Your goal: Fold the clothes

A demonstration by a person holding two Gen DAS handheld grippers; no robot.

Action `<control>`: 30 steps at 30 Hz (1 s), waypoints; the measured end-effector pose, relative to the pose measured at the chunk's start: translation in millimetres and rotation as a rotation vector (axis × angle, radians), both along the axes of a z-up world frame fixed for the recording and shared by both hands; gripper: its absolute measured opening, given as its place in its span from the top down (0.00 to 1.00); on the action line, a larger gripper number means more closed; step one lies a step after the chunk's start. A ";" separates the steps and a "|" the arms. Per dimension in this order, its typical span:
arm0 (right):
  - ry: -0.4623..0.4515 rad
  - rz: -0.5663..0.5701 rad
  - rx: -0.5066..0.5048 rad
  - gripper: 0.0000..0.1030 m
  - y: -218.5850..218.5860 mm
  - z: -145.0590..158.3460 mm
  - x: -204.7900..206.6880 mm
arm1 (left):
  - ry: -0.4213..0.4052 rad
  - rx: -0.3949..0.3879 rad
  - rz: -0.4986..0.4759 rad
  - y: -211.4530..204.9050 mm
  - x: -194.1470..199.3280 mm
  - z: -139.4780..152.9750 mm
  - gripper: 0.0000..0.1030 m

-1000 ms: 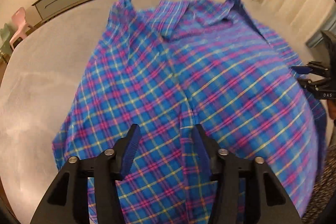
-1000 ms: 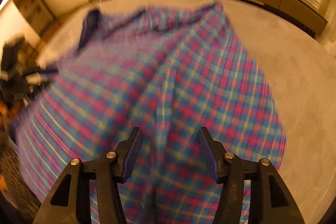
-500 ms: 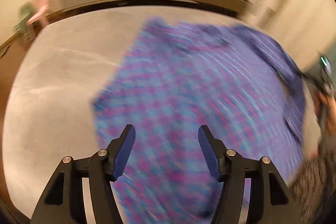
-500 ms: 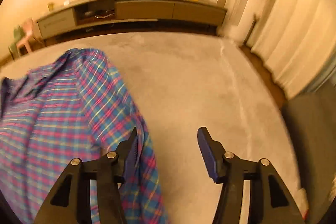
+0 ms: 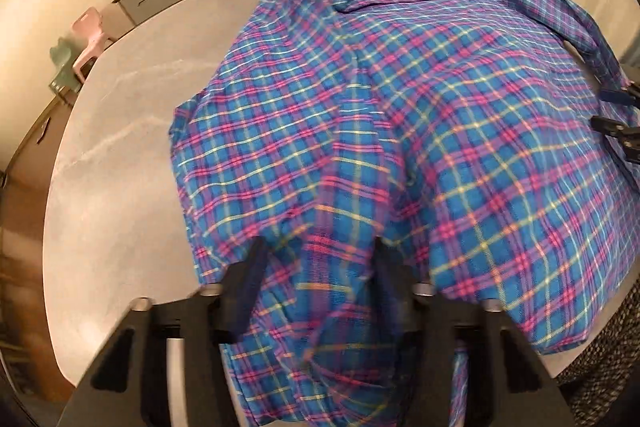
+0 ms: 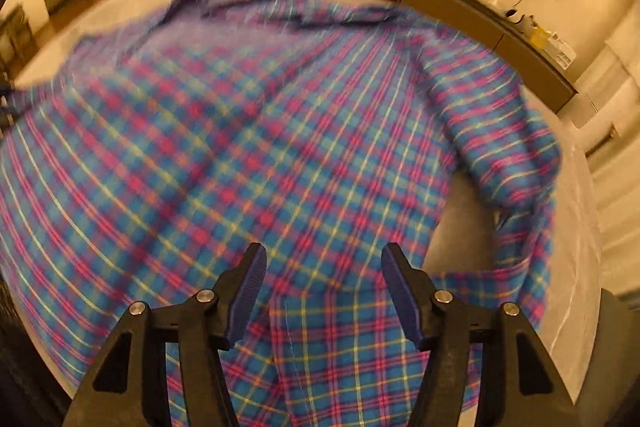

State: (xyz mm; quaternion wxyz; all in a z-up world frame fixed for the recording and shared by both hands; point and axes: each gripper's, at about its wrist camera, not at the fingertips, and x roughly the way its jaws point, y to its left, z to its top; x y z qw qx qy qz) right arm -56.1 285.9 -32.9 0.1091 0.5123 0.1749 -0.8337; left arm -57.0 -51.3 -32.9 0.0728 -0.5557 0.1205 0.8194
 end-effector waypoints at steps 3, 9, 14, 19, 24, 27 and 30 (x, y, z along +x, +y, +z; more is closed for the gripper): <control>-0.034 -0.048 -0.020 0.37 16.7 -1.9 -6.7 | -0.005 0.020 -0.003 -6.1 -0.1 0.9 0.97; 0.017 -0.369 0.087 0.37 114.7 3.6 -23.6 | 0.229 0.194 0.389 -131.9 -19.8 72.3 0.99; 0.113 -0.603 0.122 0.37 187.1 23.4 -10.8 | 0.303 0.232 0.768 -252.3 0.2 89.0 0.80; 0.178 -0.448 -0.032 0.36 138.4 54.7 9.4 | 0.228 0.258 0.510 -202.3 9.2 88.8 0.60; 0.094 -0.166 -0.189 0.32 58.0 52.1 26.8 | -0.004 0.168 0.078 -85.1 13.8 50.0 0.55; 0.059 -0.001 -0.177 0.32 13.1 54.6 51.9 | -0.041 0.092 -0.092 -37.7 37.8 31.1 0.55; 0.062 0.222 -0.189 0.30 -31.9 65.5 94.5 | 0.013 -0.021 -0.289 -6.2 73.0 28.8 0.52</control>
